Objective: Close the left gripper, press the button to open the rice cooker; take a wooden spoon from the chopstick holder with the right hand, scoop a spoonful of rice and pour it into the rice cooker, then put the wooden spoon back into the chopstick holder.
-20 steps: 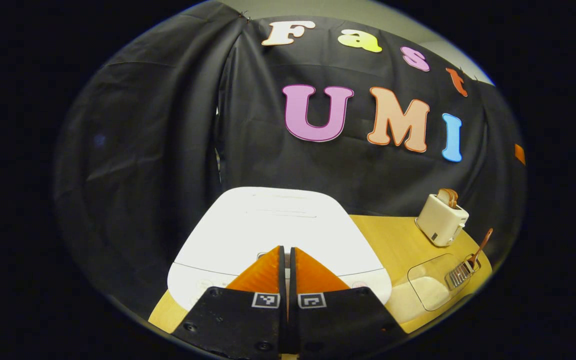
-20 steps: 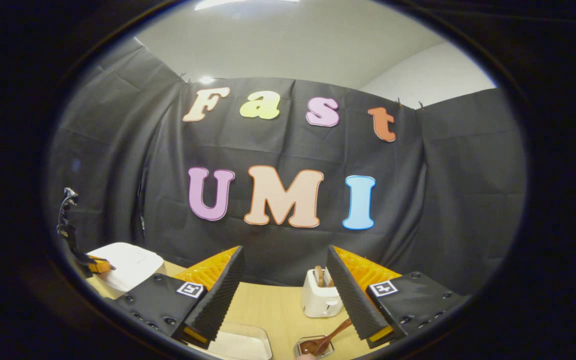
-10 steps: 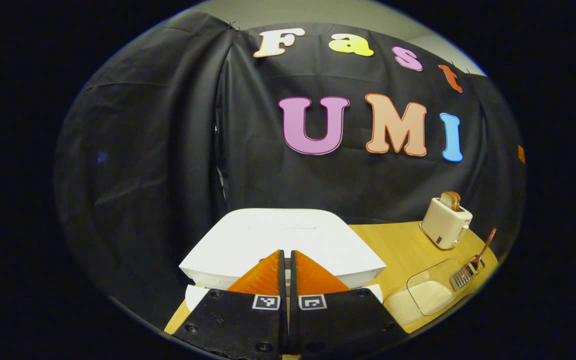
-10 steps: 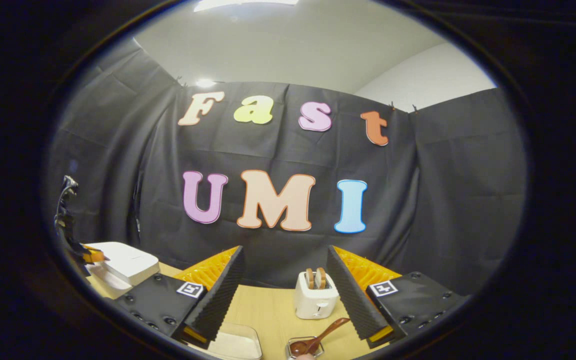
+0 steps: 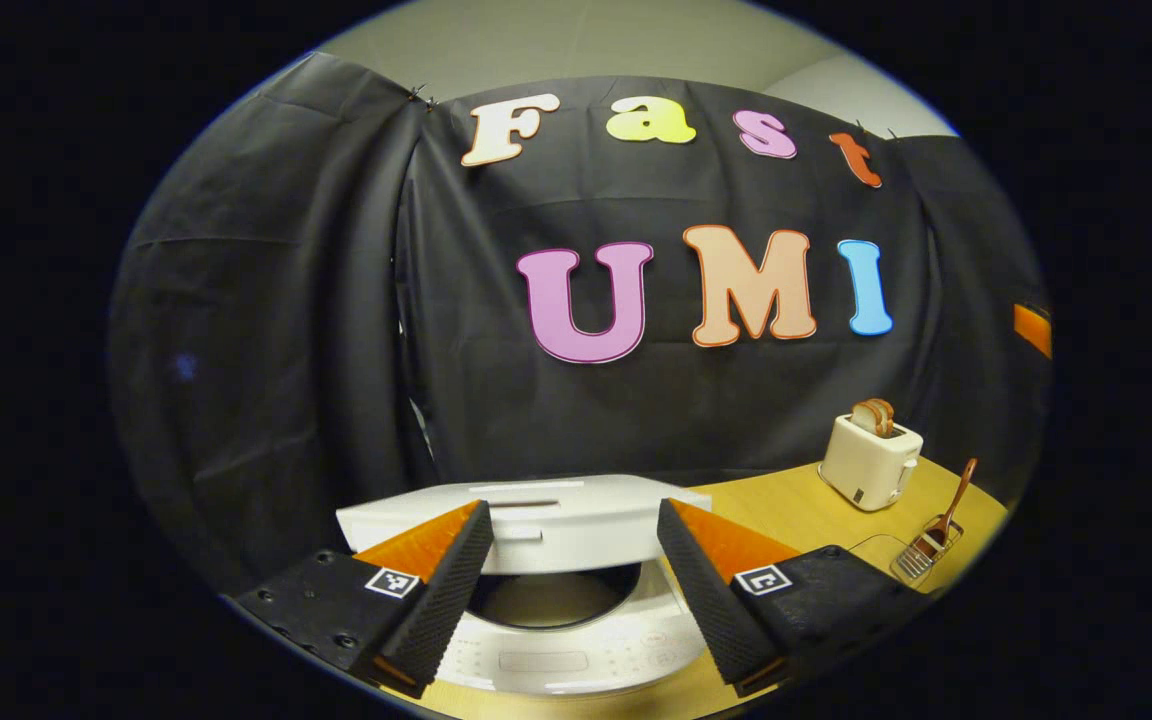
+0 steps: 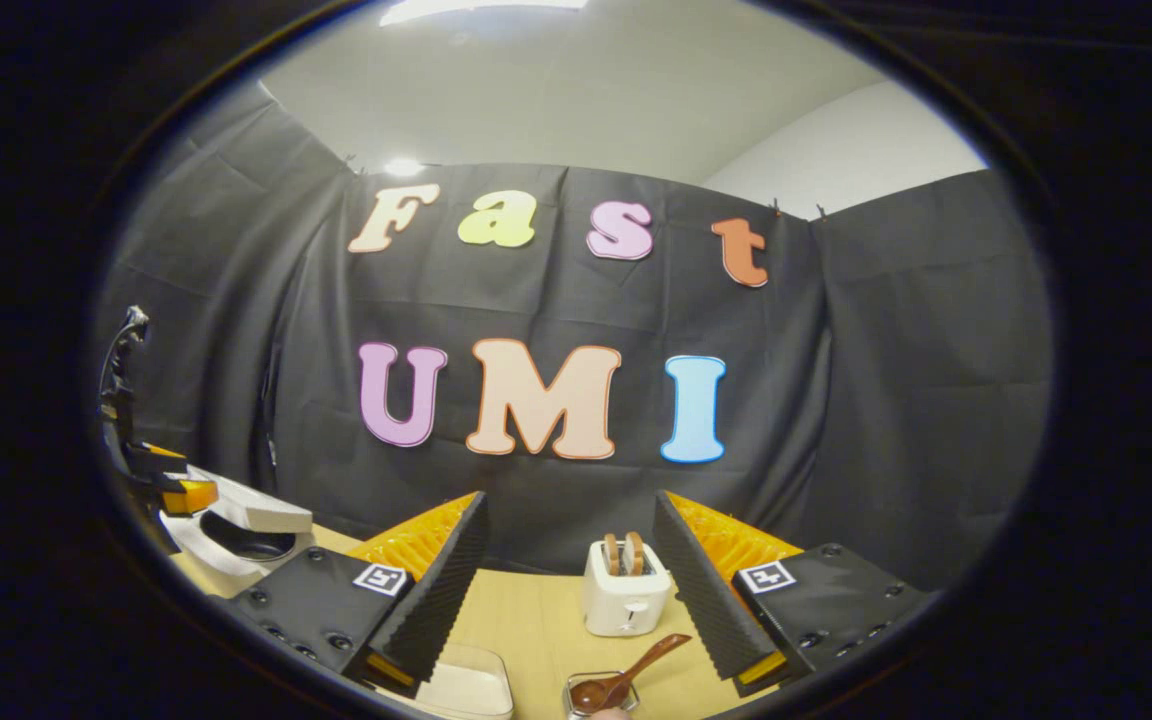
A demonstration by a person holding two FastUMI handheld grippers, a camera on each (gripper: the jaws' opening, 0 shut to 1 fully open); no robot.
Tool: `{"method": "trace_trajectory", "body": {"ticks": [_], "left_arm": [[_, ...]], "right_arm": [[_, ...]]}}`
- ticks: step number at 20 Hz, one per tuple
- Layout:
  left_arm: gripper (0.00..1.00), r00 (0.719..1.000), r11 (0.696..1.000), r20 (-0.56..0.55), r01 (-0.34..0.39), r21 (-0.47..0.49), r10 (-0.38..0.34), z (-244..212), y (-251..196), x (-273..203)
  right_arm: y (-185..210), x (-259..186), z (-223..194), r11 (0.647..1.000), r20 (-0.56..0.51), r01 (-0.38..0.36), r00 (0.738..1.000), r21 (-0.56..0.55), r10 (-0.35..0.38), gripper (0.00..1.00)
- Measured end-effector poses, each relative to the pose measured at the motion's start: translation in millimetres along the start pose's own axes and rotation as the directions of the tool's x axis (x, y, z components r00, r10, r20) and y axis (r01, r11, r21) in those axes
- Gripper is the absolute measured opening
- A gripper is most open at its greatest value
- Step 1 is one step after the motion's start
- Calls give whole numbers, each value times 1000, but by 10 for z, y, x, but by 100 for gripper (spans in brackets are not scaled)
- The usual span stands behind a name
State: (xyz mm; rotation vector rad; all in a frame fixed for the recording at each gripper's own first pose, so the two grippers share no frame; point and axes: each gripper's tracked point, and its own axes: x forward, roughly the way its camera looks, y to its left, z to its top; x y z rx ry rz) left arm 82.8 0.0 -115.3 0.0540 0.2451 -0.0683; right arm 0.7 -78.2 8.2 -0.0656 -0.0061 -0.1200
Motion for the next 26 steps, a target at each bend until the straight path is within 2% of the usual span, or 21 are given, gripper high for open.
{"method": "trace_trajectory", "body": {"ticks": [5, 13, 18, 20, 21, 22, 24, 26], "left_arm": [[96, 998, 1000, 62, -22, 7, 22, 217, 46, -173], [96, 995, 1000, 101, 3, -12, -1, 402, -138, -396], [96, 994, 998, 103, 33, -52, -28, 449, -284, -477], [100, 995, 999, 97, 26, -44, -21, 435, -282, -514], [96, 995, 999, 101, 23, -38, -19, 456, -290, -533], [99, 994, 999, 105, 18, -36, -15, 483, -282, -551], [96, 994, 999, 110, 12, -33, -9, 512, -277, -598], [99, 993, 999, 118, 8, -32, -4, 555, -278, -640]], "right_arm": [[-138, 72, -110, 1000, -22, 16, 1000, 1, -16, 100], [-375, 309, -387, 999, -73, 33, 997, -17, -34, 100], [-527, 484, -649, 999, -115, 42, 992, -29, -45, 100], [-572, 574, -777, 999, -144, 48, 988, -20, -51, 100], [-607, 621, -841, 999, -158, 52, 986, -16, -54, 100], [-637, 664, -905, 998, -171, 55, 984, -14, -56, 100], [-691, 743, -1040, 998, -199, 57, 978, -12, -59, 100], [-728, 814, -1203, 998, -231, 55, 971, -7, -55, 100]]}}
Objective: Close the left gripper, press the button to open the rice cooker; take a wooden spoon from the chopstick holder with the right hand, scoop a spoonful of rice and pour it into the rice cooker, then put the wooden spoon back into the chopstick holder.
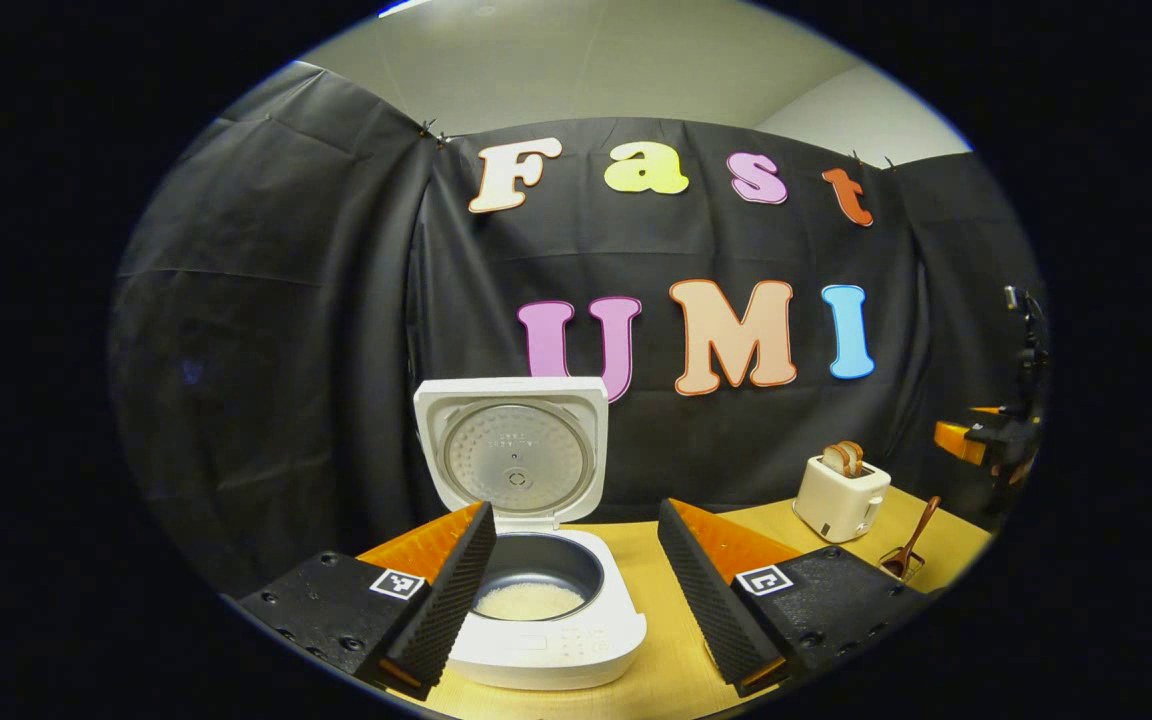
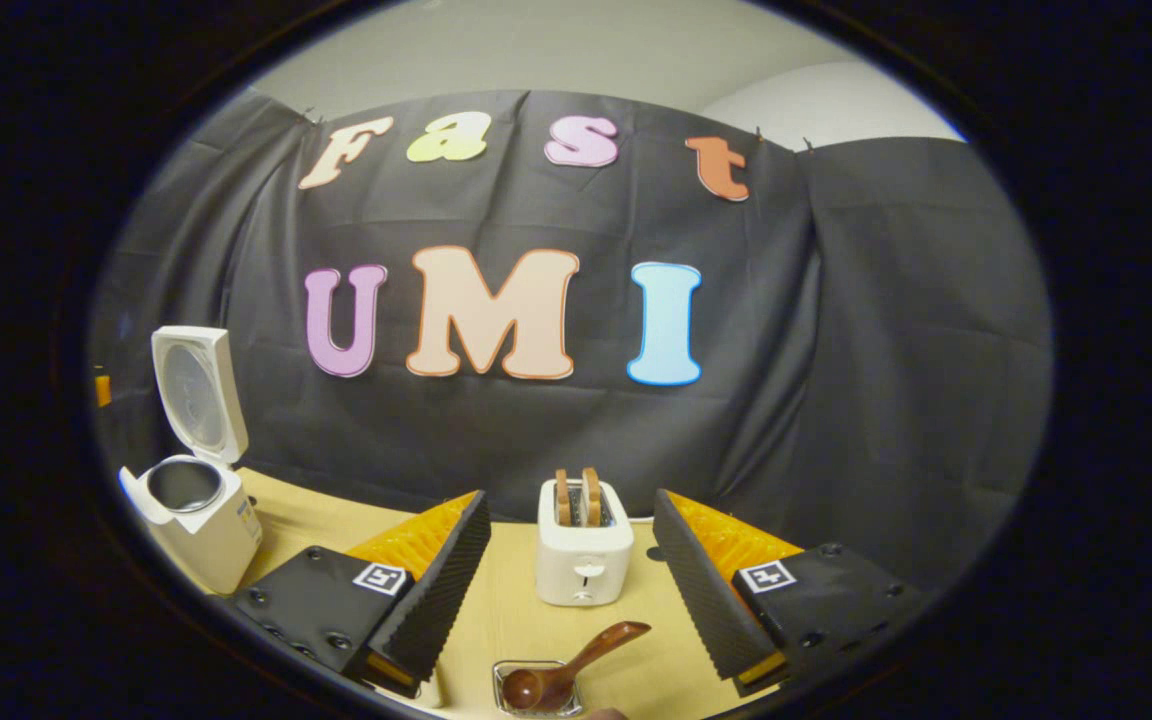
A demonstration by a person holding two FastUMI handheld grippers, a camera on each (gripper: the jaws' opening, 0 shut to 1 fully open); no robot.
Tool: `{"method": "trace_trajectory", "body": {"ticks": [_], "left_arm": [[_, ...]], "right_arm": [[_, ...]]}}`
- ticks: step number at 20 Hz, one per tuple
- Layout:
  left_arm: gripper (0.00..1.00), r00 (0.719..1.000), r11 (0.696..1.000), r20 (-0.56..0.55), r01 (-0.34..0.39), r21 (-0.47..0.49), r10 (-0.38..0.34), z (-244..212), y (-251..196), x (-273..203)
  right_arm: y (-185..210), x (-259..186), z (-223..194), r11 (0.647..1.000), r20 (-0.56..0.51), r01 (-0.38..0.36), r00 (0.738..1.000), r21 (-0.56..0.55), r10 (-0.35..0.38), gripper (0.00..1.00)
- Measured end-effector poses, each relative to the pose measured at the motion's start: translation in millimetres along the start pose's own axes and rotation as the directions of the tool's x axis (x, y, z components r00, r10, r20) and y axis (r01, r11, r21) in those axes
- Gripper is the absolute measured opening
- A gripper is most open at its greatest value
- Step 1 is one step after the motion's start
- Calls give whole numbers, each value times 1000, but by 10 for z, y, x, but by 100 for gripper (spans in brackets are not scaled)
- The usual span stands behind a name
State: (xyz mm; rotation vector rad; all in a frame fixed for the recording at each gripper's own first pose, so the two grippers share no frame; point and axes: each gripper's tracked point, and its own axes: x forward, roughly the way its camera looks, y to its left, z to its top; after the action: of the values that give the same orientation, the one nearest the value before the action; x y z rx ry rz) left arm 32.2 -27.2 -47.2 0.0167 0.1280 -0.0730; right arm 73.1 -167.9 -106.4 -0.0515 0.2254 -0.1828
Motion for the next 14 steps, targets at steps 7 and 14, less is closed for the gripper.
{"method": "trace_trajectory", "body": {"ticks": [7, 14], "left_arm": [[96, 999, 1000, 28, -18, 13, 17, 144, -17, -77], [96, 999, 999, 11, -33, 22, 33, 131, -38, -100]], "right_arm": [[-264, 331, -529, 999, -107, 29, 994, 32, -26, 100], [-375, 538, -1118, 993, -246, 43, 969, 106, -16, 100]]}}
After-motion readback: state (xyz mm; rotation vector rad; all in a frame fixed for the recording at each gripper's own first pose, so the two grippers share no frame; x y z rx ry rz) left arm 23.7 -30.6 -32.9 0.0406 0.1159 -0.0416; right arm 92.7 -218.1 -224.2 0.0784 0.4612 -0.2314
